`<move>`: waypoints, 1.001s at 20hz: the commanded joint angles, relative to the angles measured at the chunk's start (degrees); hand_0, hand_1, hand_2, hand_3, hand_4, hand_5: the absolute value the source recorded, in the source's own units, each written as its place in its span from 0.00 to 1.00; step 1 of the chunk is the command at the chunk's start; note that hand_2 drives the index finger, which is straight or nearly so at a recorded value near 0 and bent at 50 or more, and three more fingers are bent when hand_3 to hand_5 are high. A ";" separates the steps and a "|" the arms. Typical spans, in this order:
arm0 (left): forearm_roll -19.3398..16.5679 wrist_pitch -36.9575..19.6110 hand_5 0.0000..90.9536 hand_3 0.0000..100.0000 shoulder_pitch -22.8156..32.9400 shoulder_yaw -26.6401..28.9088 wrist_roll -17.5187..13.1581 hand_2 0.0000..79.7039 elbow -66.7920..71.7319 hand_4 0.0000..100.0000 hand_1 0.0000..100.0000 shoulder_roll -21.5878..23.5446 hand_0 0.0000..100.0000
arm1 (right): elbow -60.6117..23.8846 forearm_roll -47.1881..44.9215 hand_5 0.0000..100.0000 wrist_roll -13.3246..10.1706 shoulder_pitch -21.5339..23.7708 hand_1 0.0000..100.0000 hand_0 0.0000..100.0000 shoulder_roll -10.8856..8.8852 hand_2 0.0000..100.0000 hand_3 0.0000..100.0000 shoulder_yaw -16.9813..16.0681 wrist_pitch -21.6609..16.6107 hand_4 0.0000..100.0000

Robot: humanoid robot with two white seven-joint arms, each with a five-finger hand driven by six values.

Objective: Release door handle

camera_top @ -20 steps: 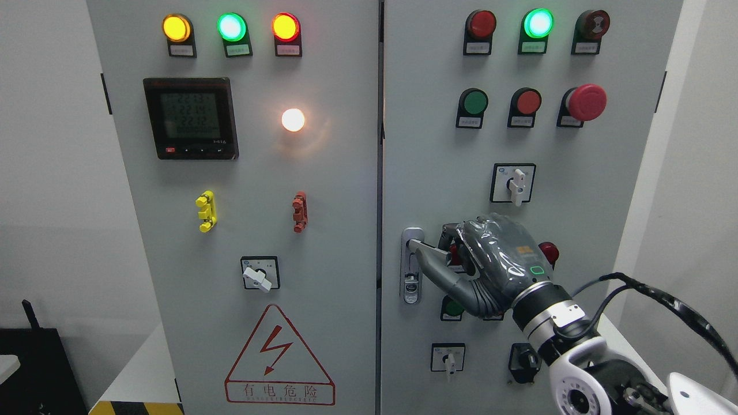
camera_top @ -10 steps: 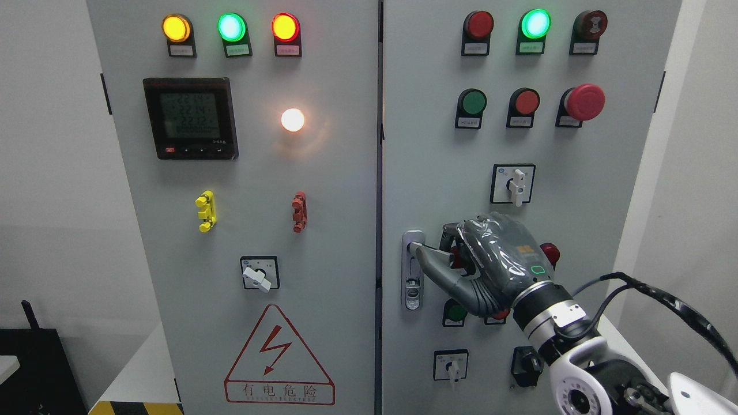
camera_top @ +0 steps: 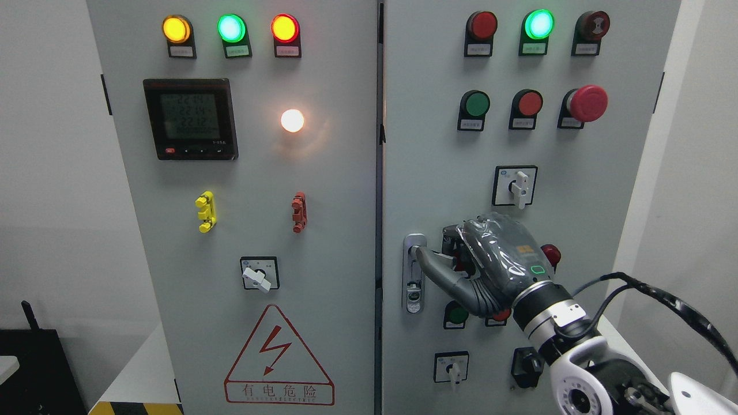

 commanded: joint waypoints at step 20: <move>0.01 -0.02 0.00 0.00 1.85 0.00 0.05 0.00 -1.76 0.00 0.39 0.00 0.12 | 0.10 0.17 1.00 -0.83 -1.24 0.00 0.44 0.75 0.59 1.00 -0.20 -0.05 1.00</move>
